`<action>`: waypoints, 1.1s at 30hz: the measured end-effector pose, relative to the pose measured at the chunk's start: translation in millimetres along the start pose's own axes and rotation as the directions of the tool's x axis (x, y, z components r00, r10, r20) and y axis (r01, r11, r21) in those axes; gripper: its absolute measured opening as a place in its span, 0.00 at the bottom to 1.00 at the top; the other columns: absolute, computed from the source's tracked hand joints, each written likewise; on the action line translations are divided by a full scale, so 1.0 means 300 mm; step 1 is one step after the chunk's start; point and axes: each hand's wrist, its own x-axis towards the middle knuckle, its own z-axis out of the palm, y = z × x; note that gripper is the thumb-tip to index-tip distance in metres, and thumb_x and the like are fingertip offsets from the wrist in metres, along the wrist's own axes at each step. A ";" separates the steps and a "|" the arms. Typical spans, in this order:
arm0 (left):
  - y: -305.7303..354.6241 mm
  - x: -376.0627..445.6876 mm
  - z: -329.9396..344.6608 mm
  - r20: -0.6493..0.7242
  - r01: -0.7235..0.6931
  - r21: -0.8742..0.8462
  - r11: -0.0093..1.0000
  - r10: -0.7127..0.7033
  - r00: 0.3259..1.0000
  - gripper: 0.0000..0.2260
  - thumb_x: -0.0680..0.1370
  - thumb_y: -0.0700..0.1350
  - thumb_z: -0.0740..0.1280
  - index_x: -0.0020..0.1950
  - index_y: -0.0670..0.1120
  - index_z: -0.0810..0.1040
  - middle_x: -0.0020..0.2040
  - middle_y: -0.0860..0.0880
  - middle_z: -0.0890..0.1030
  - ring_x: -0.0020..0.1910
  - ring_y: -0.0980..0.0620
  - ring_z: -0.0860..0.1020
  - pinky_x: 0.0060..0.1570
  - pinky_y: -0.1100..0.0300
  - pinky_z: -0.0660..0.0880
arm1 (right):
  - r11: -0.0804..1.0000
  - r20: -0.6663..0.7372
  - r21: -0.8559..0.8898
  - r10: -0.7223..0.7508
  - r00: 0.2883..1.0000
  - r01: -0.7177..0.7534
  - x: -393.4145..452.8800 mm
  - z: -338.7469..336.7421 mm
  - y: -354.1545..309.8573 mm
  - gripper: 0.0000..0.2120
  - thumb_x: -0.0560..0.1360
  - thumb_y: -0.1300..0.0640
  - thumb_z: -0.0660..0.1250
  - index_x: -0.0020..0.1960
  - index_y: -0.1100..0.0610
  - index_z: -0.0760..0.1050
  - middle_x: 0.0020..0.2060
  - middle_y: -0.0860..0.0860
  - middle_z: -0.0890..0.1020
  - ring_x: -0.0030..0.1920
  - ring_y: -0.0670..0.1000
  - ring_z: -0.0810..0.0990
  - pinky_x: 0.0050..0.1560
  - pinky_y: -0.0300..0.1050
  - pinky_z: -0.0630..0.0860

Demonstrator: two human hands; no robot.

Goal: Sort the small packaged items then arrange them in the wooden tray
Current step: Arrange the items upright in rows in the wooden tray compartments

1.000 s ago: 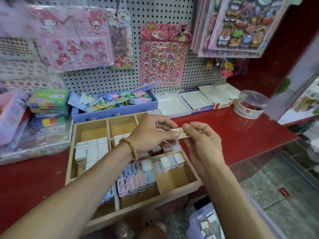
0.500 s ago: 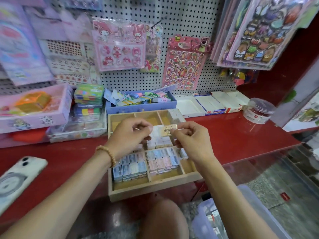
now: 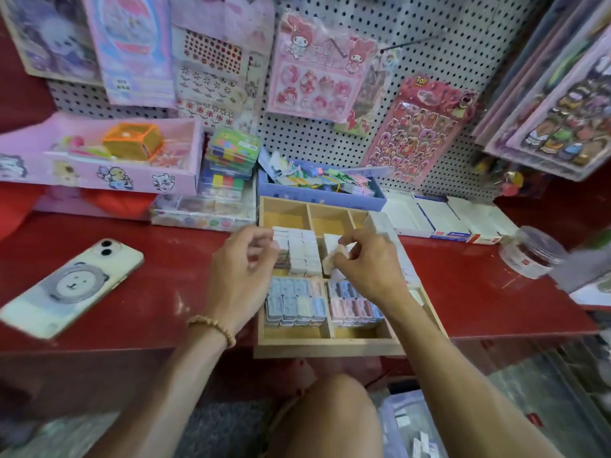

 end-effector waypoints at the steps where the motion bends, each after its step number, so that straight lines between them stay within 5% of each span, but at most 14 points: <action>1: -0.002 -0.002 -0.003 -0.010 -0.007 0.007 1.000 0.007 1.000 0.08 0.79 0.44 0.66 0.58 0.46 0.79 0.50 0.53 0.81 0.44 0.66 0.77 0.38 0.77 0.71 | 0.999 0.024 -0.040 -0.025 0.999 0.026 0.004 0.003 -0.008 0.08 0.73 0.58 0.71 0.52 0.55 0.81 0.31 0.50 0.80 0.34 0.51 0.78 0.41 0.47 0.78; 6: -0.021 -0.014 -0.002 0.014 0.040 0.000 0.999 -0.040 0.999 0.07 0.80 0.45 0.65 0.56 0.49 0.78 0.52 0.54 0.80 0.46 0.66 0.76 0.40 0.78 0.69 | 0.936 0.181 -0.280 -0.167 0.969 0.213 0.015 0.023 -0.045 0.08 0.77 0.58 0.67 0.51 0.59 0.82 0.40 0.56 0.85 0.41 0.57 0.81 0.45 0.47 0.79; 10: -0.031 -0.012 0.001 0.022 0.068 -0.031 0.997 -0.067 0.997 0.07 0.80 0.45 0.64 0.56 0.50 0.78 0.52 0.54 0.80 0.48 0.63 0.78 0.40 0.72 0.72 | 0.949 0.348 -0.237 -0.118 0.930 0.209 0.026 -0.014 -0.021 0.09 0.77 0.57 0.68 0.55 0.55 0.83 0.39 0.49 0.81 0.41 0.51 0.78 0.37 0.38 0.69; 16: -0.039 -0.009 0.016 0.055 0.093 -0.052 0.994 -0.090 0.994 0.08 0.81 0.47 0.62 0.58 0.51 0.78 0.54 0.55 0.80 0.51 0.61 0.79 0.45 0.70 0.73 | 0.923 0.345 -0.307 -0.118 0.931 0.231 0.032 0.000 -0.001 0.14 0.79 0.59 0.66 0.63 0.54 0.81 0.57 0.52 0.83 0.54 0.53 0.81 0.52 0.42 0.73; 20: -0.033 -0.013 0.012 0.049 0.097 -0.068 0.993 -0.094 0.994 0.07 0.81 0.47 0.62 0.57 0.51 0.77 0.52 0.55 0.81 0.51 0.59 0.79 0.48 0.65 0.75 | 0.944 0.396 -0.273 -0.065 0.916 0.185 0.043 -0.002 0.008 0.16 0.78 0.55 0.67 0.66 0.53 0.79 0.55 0.53 0.83 0.53 0.54 0.80 0.48 0.41 0.69; 29: 0.018 -0.064 0.009 0.066 0.087 -0.070 0.994 -0.083 0.994 0.07 0.81 0.47 0.62 0.56 0.52 0.78 0.50 0.56 0.81 0.49 0.60 0.79 0.47 0.66 0.74 | 0.998 0.139 -0.018 -0.062 0.988 0.065 -0.051 -0.153 0.019 0.10 0.78 0.54 0.69 0.57 0.54 0.82 0.43 0.47 0.82 0.42 0.44 0.79 0.46 0.39 0.71; 33: 0.069 -0.124 0.050 0.108 0.075 -0.112 0.991 -0.063 0.992 0.06 0.81 0.45 0.62 0.55 0.52 0.77 0.50 0.54 0.80 0.50 0.57 0.79 0.49 0.64 0.75 | 0.994 -0.005 0.109 -0.009 1.000 0.009 -0.142 -0.257 0.051 0.03 0.77 0.56 0.69 0.48 0.51 0.82 0.40 0.43 0.83 0.39 0.39 0.79 0.43 0.31 0.73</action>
